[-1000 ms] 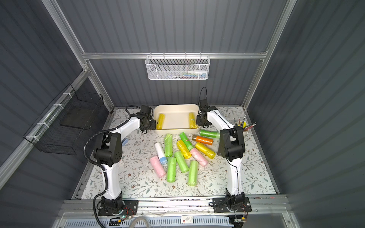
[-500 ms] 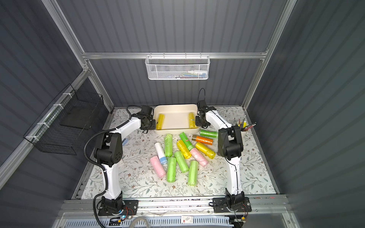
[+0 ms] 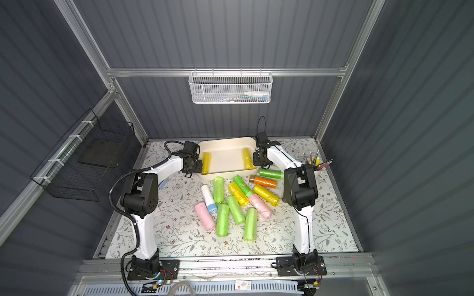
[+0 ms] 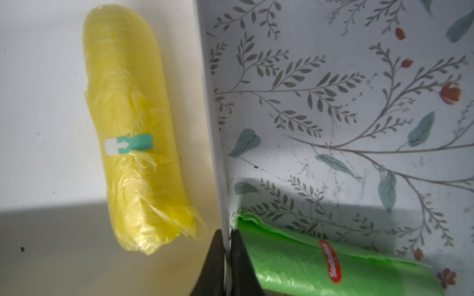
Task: Put the roll of trash bags into the storage box
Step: Move the storage box to the center of the board.
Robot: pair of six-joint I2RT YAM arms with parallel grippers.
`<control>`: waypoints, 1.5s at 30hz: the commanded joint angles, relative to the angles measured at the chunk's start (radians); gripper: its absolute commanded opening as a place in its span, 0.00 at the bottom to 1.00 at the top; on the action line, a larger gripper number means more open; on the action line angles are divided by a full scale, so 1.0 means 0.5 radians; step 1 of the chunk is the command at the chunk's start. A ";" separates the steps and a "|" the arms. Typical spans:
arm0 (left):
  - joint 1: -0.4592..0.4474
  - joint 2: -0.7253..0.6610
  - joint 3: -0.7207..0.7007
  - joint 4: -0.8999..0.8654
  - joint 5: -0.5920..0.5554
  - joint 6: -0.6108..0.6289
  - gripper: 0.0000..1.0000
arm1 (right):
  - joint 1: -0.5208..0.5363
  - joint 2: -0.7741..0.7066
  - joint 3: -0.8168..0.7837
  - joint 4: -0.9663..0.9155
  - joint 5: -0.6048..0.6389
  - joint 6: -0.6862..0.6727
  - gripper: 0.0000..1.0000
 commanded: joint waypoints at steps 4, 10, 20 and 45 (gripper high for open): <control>0.012 -0.097 -0.143 -0.118 -0.013 0.000 0.43 | 0.017 -0.036 -0.180 -0.098 0.020 0.022 0.08; 0.012 -0.169 -0.208 -0.095 0.007 -0.018 0.44 | 0.038 -0.107 -0.343 -0.054 0.000 0.065 0.08; 0.009 -0.214 -0.314 -0.076 0.018 -0.025 0.45 | 0.057 -0.240 -0.563 -0.003 -0.028 0.144 0.07; 0.009 -0.342 0.007 -0.137 -0.206 0.150 1.00 | 0.066 -0.467 -0.407 -0.099 0.095 0.191 0.60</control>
